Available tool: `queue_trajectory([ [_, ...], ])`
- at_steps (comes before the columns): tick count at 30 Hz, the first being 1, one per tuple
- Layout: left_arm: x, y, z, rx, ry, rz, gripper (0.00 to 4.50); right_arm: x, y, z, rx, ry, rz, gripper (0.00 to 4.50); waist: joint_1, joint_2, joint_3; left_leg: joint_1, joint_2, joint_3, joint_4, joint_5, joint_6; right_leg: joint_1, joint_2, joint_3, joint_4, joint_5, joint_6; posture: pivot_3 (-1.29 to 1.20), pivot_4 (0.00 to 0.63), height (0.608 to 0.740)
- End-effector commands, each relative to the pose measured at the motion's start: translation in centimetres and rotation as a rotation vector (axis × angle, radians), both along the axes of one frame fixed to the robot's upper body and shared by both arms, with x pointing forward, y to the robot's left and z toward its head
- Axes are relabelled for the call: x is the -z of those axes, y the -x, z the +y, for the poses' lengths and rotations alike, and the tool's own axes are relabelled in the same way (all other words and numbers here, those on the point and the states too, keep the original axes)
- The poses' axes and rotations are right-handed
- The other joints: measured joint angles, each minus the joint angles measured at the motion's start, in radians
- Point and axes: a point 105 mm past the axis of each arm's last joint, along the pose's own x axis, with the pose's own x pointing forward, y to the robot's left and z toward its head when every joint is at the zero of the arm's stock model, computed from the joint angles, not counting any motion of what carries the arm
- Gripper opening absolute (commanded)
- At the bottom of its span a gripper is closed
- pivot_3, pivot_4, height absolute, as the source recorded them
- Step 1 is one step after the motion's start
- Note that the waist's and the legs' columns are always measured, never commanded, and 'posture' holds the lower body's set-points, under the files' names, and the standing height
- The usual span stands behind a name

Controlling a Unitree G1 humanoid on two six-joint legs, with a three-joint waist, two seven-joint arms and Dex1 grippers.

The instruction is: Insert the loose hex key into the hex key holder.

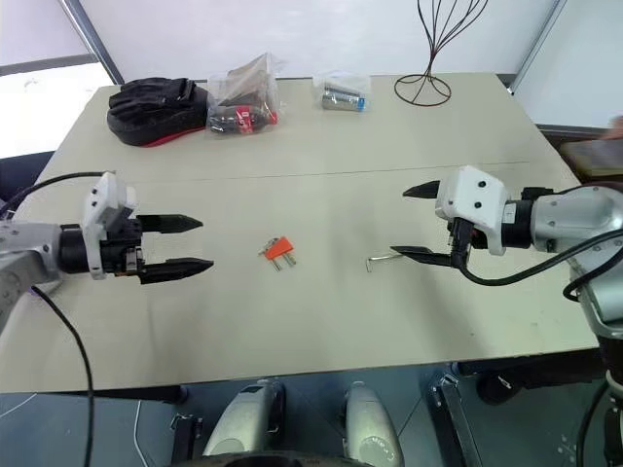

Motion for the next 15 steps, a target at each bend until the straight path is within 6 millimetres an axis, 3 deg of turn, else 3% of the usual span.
queue_trajectory([
  [1,-0.90,0.37,0.22,0.029,0.014,0.003,4.47,-0.77,-0.03,0.46,-0.036,0.009,-0.017,4.50,0.000,0.000,0.000,0.000,0.000,0.000,0.000,0.000,0.000,-0.001,0.000,0.000,0.000,0.000,0.000,0.00,0.150,0.740],
  [15,-0.87,0.31,0.03,0.013,0.010,-0.021,4.47,-1.00,-0.87,1.15,-0.064,0.011,-0.044,4.50,0.000,0.000,0.000,-0.003,0.000,0.001,-0.001,0.000,0.000,-0.005,0.002,0.000,0.001,0.001,0.003,0.00,0.150,0.740],
])
